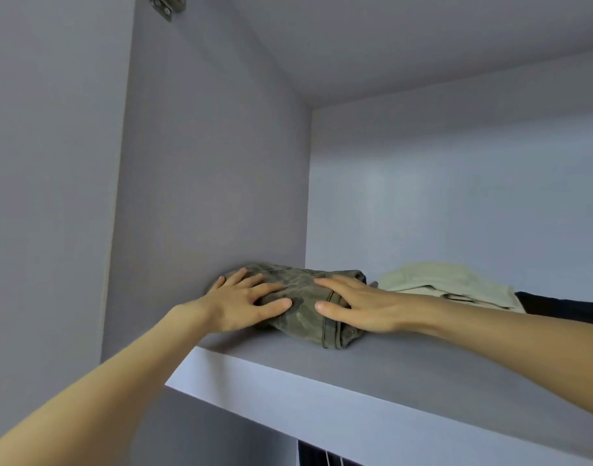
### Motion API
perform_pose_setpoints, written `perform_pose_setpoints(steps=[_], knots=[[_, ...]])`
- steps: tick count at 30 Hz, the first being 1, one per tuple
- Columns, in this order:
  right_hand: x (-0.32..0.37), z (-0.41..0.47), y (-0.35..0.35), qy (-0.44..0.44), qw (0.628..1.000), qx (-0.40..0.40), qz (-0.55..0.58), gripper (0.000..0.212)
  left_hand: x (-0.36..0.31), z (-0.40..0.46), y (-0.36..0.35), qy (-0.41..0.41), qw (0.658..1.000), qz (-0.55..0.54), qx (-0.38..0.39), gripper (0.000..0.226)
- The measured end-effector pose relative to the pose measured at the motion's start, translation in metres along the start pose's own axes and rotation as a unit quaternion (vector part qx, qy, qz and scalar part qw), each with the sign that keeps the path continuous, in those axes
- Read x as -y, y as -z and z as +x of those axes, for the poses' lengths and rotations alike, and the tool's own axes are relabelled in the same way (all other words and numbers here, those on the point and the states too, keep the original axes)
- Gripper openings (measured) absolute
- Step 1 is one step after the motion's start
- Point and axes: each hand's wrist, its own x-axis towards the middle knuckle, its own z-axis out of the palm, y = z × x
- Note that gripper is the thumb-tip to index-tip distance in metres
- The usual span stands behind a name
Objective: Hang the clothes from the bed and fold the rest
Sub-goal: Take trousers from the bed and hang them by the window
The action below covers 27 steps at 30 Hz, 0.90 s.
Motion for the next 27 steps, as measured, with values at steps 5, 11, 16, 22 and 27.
perform_pose_setpoints(steps=[5,11,16,22,27], knots=[[0.01,-0.005,-0.011,0.02,0.998,0.008,-0.056,0.073,0.01,0.005,0.002,-0.043,0.992,0.109,0.047,0.079],[0.004,0.012,-0.01,-0.017,0.998,-0.002,-0.06,0.065,0.004,0.033,-0.002,-0.036,0.989,0.135,0.054,0.073],[-0.003,0.02,-0.011,-0.067,0.996,0.001,-0.054,0.06,-0.001,0.049,-0.008,-0.044,0.99,0.128,0.042,0.07],[0.004,0.016,-0.009,-0.097,0.993,0.01,-0.063,0.062,-0.005,0.052,-0.01,-0.041,0.99,0.128,0.044,0.071],[0.017,0.003,-0.003,-0.078,0.992,0.025,-0.098,0.084,-0.002,0.044,-0.007,-0.093,0.984,0.153,0.017,0.081]])
